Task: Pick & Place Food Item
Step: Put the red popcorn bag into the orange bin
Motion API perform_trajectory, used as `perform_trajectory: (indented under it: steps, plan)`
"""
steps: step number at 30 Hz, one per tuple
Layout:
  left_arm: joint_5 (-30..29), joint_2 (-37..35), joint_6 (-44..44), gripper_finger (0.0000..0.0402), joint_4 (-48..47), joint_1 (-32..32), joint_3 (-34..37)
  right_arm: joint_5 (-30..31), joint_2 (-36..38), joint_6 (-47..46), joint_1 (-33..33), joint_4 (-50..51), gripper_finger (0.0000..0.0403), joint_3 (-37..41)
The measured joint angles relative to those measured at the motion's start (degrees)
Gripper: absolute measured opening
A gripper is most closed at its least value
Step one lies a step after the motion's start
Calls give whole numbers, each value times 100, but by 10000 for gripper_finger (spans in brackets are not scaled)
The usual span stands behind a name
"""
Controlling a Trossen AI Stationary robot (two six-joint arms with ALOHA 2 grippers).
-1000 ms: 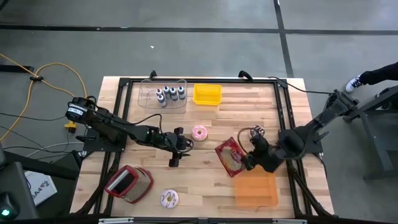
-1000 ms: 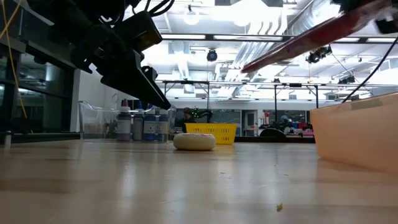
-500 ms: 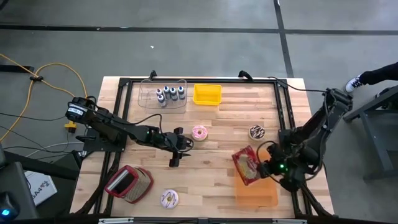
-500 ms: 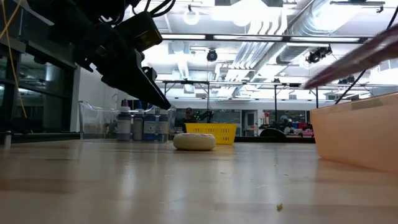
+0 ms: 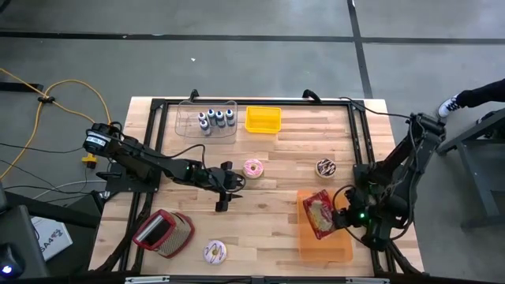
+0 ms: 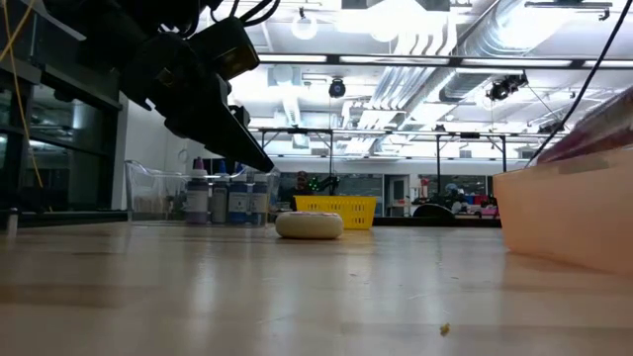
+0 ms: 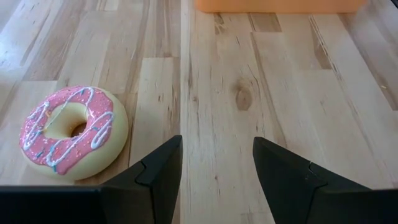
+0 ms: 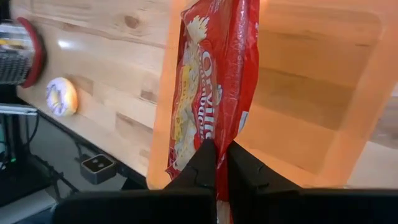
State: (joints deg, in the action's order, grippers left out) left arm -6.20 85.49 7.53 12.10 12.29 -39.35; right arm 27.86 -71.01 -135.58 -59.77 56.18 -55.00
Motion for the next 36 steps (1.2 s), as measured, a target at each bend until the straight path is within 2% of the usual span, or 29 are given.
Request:
perform_trajectory:
  steps: [9, 18, 33, 36]
  plan:
    - [4, 0, -1, 188, -4, 0, 0, -456, -679, -353, 0, -69, 6, 0]
    - [7, 0, 134, 188, -7, 0, 0, -531, -1263, -457, 2, -482, 9, -2]
    - [10, 0, 151, 188, -5, 190, 0, -512, -1374, -361, 13, -610, 11, -2]
    - [9, 0, 151, 188, -4, 190, 0, -533, -1374, -316, 13, -610, 22, -2]
